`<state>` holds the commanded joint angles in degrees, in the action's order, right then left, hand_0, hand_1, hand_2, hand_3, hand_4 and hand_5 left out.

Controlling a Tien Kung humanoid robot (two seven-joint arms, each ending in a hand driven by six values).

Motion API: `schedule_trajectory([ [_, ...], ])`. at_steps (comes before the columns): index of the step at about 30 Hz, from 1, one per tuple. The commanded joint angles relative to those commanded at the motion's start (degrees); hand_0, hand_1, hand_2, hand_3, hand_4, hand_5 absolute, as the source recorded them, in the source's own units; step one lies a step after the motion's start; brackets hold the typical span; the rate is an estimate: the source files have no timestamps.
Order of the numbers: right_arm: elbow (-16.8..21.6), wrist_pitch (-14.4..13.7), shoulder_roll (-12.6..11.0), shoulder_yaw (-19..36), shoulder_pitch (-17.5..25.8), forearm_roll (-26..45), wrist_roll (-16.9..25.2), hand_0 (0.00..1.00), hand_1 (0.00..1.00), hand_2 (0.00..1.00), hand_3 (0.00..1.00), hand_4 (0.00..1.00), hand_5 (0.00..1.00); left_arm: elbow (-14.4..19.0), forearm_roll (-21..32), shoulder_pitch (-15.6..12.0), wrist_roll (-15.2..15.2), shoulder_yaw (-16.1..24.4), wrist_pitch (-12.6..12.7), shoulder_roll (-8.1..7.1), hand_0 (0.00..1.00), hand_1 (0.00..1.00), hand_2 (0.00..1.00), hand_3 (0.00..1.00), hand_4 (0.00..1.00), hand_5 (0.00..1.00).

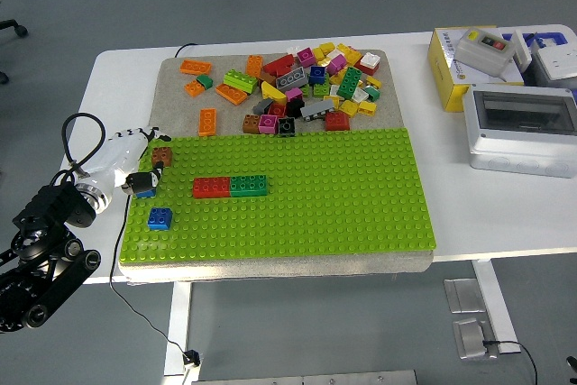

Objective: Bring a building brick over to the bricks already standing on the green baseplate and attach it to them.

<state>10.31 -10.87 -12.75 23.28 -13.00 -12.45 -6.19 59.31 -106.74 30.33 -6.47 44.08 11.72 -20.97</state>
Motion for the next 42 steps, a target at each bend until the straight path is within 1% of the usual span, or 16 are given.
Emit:
schedule_trajectory([
  [5,0.0,0.0,-0.1,-0.2,-0.2,0.1,0.1,0.669,0.638,0.663,0.709,0.592,0.762,-1.5,1.1,2.8,-1.2,-2.0,-2.5,0.05,0.998,0.955,0.964,0.819,0.470,0.062],
  [6,0.0,0.0,-0.1,-0.2,-0.2,0.1,0.1,0.669,0.638,0.662,0.710,0.592,0.759,-1.7,1.2,3.3,-1.6,-2.3,-3.1,0.08,0.998,0.991,0.998,0.861,0.478,0.056],
  [10,0.0,0.1,-0.1,-0.1,-0.3,0.0,0.0,0.669,0.638,0.662,0.710,0.592,0.759,-2.6,1.8,5.0,-3.4,-3.2,-5.7,0.05,0.998,0.991,0.998,0.861,0.478,0.056],
  [11,0.0,0.1,-0.1,0.0,-0.3,-0.1,0.0,0.667,0.639,0.662,0.709,0.592,0.760,-2.9,2.0,5.4,-3.9,-3.4,-6.6,-0.02,0.998,0.998,0.998,0.899,0.553,0.092],
  [16,0.0,0.1,-0.2,0.1,-0.4,-0.2,0.0,0.667,0.639,0.662,0.709,0.592,0.760,-3.6,2.3,6.6,-5.1,-3.6,-8.7,-0.21,0.998,0.998,0.998,0.899,0.553,0.092],
  [17,0.0,0.1,-0.3,0.0,-0.4,-0.2,0.0,0.668,0.638,0.662,0.709,0.591,0.760,-3.8,2.3,6.8,-5.2,-3.6,-9.0,-0.22,0.998,0.998,0.998,0.928,0.671,0.183],
  [18,0.0,0.1,-0.3,0.0,-0.4,-0.2,0.0,0.668,0.638,0.662,0.709,0.591,0.760,-4.0,2.4,6.9,-5.4,-3.6,-9.3,-0.24,0.998,0.998,0.998,0.928,0.671,0.183],
  [23,0.0,0.1,-0.3,-0.1,-0.5,-0.1,0.0,0.668,0.638,0.662,0.709,0.591,0.760,-4.8,2.8,7.7,-5.6,-3.7,-10.1,-0.20,0.998,0.998,0.998,0.928,0.671,0.183],
  [24,0.0,0.1,-0.3,-0.1,-0.6,-0.1,0.0,0.667,0.638,0.662,0.709,0.590,0.760,-4.9,2.9,7.9,-5.6,-3.7,-10.1,-0.17,0.998,0.998,0.998,0.931,0.690,0.201],
  [31,0.0,0.0,-0.4,0.0,-0.8,-0.1,0.1,0.667,0.638,0.662,0.709,0.590,0.760,-5.7,3.9,8.6,-5.4,-4.0,-11.0,-0.05,0.998,0.998,0.998,0.929,0.702,0.211],
  [42,0.0,0.0,-0.4,0.3,-1.0,-0.3,0.2,0.668,0.638,0.661,0.709,0.590,0.760,-7.8,4.7,9.8,-5.4,-4.1,-11.9,0.79,0.998,0.998,0.998,0.913,0.707,0.219],
])
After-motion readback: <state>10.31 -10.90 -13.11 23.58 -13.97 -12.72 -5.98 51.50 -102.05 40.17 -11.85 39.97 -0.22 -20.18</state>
